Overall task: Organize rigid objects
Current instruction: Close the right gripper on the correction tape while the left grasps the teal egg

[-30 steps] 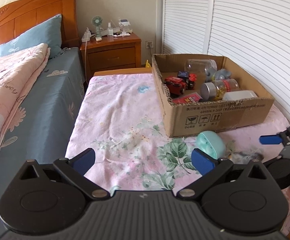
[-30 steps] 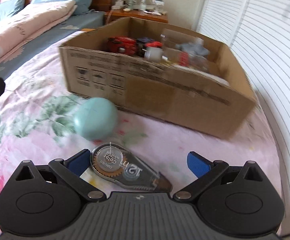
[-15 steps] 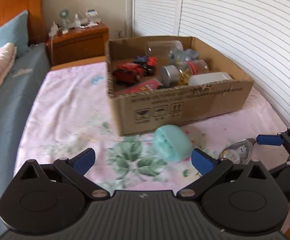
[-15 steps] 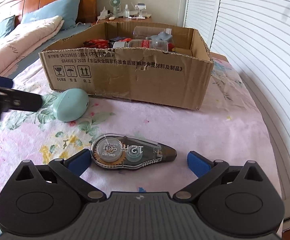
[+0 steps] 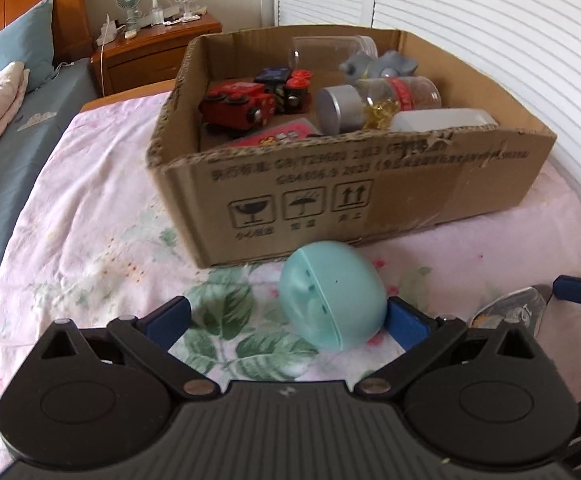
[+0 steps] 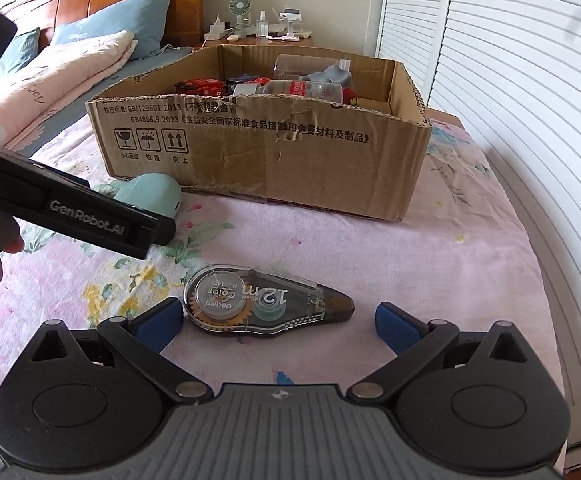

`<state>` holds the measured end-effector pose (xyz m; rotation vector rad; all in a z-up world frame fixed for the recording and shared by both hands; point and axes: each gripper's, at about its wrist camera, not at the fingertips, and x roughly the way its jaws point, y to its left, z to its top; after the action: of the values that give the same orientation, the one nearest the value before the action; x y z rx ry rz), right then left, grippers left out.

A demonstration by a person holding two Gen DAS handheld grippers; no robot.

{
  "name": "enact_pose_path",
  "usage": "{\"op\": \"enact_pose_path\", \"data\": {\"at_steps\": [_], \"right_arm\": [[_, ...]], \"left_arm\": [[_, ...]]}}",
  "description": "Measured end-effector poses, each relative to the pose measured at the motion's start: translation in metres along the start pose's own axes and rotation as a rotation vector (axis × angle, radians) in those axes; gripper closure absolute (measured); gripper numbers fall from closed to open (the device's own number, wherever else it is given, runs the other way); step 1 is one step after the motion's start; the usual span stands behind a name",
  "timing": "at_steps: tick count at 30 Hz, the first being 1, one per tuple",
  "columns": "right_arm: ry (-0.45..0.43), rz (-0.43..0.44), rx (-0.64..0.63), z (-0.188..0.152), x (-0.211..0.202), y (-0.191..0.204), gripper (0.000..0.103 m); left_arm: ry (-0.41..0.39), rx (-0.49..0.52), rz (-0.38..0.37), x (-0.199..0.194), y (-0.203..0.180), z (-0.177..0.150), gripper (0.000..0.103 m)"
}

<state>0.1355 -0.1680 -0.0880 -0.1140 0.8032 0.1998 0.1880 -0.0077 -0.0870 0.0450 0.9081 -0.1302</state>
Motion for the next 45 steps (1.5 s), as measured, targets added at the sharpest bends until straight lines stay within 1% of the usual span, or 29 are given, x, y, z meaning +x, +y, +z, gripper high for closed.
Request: {"op": "enact_pose_path", "data": {"at_steps": [5, 8, 10, 11, 13, 14, 16, 17, 18, 19, 21, 30, 35, 37, 39, 41, 42, 43, 45], "right_arm": [[-0.006, 0.008, -0.008, -0.001, -0.001, -0.001, 0.0], [-0.014, 0.008, -0.008, -0.003, -0.001, -0.001, 0.0], [-0.02, 0.008, -0.008, -0.003, -0.001, -0.001, 0.0], [-0.023, 0.008, -0.008, -0.004, -0.001, -0.001, 0.0], [-0.027, 0.007, -0.007, -0.005, -0.002, -0.001, 0.0], [-0.027, 0.007, -0.006, -0.005, -0.002, -0.001, 0.0], [-0.026, 0.006, -0.005, -0.005, -0.002, -0.001, 0.0], [-0.023, 0.006, -0.004, -0.005, -0.002, -0.001, 0.0], [-0.019, 0.005, -0.002, -0.004, -0.002, -0.001, 0.0], [-0.015, 0.005, -0.001, -0.004, -0.003, 0.0, 0.0], [-0.009, 0.011, -0.003, -0.003, -0.003, 0.003, 0.0], [-0.01, 0.045, -0.043, 0.007, 0.006, 0.021, 0.0], [-0.011, 0.036, -0.037, 0.011, 0.01, 0.019, 0.0], [-0.01, 0.037, -0.039, 0.012, 0.011, 0.018, 0.0], [-0.012, 0.033, -0.047, 0.013, 0.011, 0.018, 0.001], [-0.016, 0.03, -0.05, 0.014, 0.01, 0.016, 0.005], [-0.017, 0.032, -0.049, 0.014, 0.009, 0.015, 0.008], [-0.016, 0.038, -0.045, 0.014, 0.009, 0.014, 0.01], [-0.017, 0.038, -0.038, 0.014, 0.009, 0.013, 0.01]], "left_arm": [[-0.013, -0.022, 0.033, -0.006, 0.015, -0.008, 0.001], [-0.024, -0.022, 0.052, -0.008, 0.016, -0.01, 0.001], [-0.034, -0.022, 0.047, -0.01, 0.012, -0.011, 0.009], [-0.038, -0.019, 0.04, -0.01, 0.011, -0.01, 0.01], [-0.046, -0.016, 0.015, -0.011, 0.007, -0.009, 0.022], [-0.051, -0.013, 0.005, -0.01, 0.005, -0.008, 0.024], [-0.066, 0.01, -0.008, -0.01, 0.001, -0.007, 0.033], [-0.071, 0.018, -0.016, -0.01, 0.0, -0.006, 0.036], [-0.076, 0.03, -0.023, -0.01, -0.002, -0.006, 0.041], [-0.079, 0.044, -0.029, -0.01, -0.003, -0.006, 0.042], [-0.08, 0.053, -0.036, -0.01, -0.004, -0.005, 0.044], [-0.088, 0.066, -0.061, -0.008, 0.0, -0.004, 0.044], [-0.09, 0.069, -0.064, -0.007, 0.002, -0.004, 0.044], [-0.095, 0.074, -0.061, -0.006, 0.002, -0.004, 0.041], [-0.097, 0.075, -0.058, -0.005, 0.002, -0.003, 0.04], [-0.094, 0.074, -0.059, -0.006, 0.002, -0.003, 0.041], [-0.092, 0.073, -0.063, -0.006, 0.002, -0.002, 0.044], [-0.09, 0.07, -0.065, -0.006, 0.003, -0.002, 0.044], [-0.087, 0.069, -0.064, -0.007, 0.004, -0.002, 0.045]]}}
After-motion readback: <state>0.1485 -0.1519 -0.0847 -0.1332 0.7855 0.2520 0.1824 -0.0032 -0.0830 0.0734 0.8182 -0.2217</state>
